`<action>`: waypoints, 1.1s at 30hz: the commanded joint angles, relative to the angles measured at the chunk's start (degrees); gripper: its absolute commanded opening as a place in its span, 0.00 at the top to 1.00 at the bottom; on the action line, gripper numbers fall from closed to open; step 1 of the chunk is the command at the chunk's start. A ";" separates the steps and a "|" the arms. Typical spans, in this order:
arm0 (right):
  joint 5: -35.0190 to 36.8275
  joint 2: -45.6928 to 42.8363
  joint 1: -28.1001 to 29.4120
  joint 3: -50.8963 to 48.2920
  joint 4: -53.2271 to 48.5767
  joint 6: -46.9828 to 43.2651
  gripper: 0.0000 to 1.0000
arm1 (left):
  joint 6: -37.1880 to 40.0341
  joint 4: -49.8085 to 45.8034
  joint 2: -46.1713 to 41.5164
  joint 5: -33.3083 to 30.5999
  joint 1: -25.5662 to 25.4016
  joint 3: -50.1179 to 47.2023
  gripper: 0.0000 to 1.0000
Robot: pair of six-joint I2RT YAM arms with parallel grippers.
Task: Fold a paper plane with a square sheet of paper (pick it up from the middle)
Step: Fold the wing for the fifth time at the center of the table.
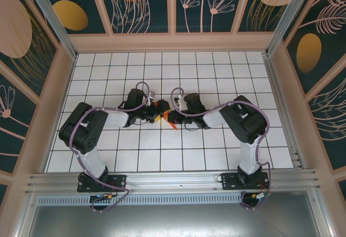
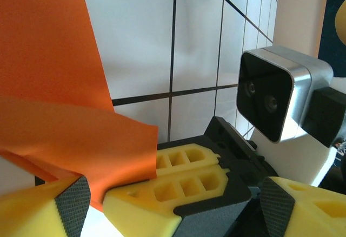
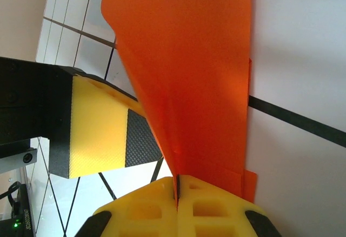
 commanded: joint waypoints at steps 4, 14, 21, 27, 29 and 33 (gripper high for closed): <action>0.81 2.35 -0.20 0.58 -4.86 -0.43 0.98 | 1.64 -3.05 0.74 -3.78 -0.24 2.09 0.20; 1.15 2.36 -0.20 0.98 -6.07 -0.87 0.98 | 1.32 -7.66 2.29 -7.22 -0.26 3.57 0.31; 0.70 1.92 -0.20 1.83 -7.68 -1.60 0.91 | 1.21 -8.94 2.90 -8.36 -0.22 3.99 0.33; -0.26 0.30 -0.12 4.42 -12.65 -4.40 0.82 | 0.24 -9.62 2.82 -9.79 -0.26 3.94 0.33; -0.33 -0.59 -0.03 5.15 -14.39 -5.76 0.80 | -0.21 -9.82 2.78 -10.30 -0.25 3.88 0.33; -0.61 -2.46 0.06 6.44 -17.65 -7.91 0.76 | -0.81 -10.06 2.91 -10.91 -0.19 3.90 0.33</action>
